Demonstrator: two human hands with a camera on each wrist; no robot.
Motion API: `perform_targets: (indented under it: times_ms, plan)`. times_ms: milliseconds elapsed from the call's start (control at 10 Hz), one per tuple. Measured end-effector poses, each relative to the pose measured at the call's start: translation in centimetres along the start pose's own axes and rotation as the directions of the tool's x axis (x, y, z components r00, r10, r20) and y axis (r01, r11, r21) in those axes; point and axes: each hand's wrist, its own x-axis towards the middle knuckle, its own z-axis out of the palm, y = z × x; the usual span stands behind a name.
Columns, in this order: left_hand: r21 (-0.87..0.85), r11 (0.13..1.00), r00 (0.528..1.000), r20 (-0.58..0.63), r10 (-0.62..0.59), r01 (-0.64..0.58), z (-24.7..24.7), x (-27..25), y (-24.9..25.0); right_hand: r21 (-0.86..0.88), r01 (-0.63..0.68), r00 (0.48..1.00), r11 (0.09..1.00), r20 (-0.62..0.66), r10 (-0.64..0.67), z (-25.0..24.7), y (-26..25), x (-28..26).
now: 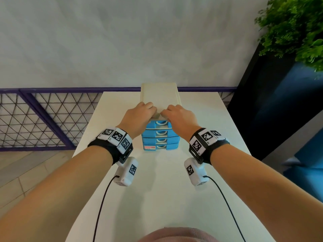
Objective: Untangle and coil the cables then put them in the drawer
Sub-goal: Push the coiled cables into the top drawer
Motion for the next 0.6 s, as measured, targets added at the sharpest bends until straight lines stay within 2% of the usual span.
perform_targets:
  times_ms: [200, 300, 400, 500, 600]
  plan:
    - [-0.007, 1.0, 1.0, -0.019, -0.005, 0.005, 0.4, -0.3, -0.1, 0.044, -0.022, 0.999, 0.999, -0.028, 0.023, 0.1, -0.3, -0.5]
    - [0.012, 1.0, 0.999, -0.033, -0.01, 0.011, 0.9, -0.2, -0.1, 0.051, -0.032, 0.999, 0.998, -0.014, 0.033, 0.1, -0.3, -0.5]
    - [0.0, 1.0, 0.999, 0.019, -0.03, 0.03, 0.5, -0.4, 0.2, 0.08, -0.036, 0.999, 0.996, 0.044, 0.032, -0.3, -0.2, -0.8]
    - [-0.131, 0.989, 0.995, 0.087, -0.053, 0.064, -1.1, -0.1, -0.3, 0.181, -0.071, 0.991, 0.981, 0.121, 0.049, -1.4, 0.3, -0.5]
    - [-0.368, 0.925, 0.991, 0.122, -0.058, 0.099, -1.2, -3.0, -1.4, 0.303, -0.143, 0.982, 0.942, 0.165, 0.096, -2.8, 1.4, -3.8]
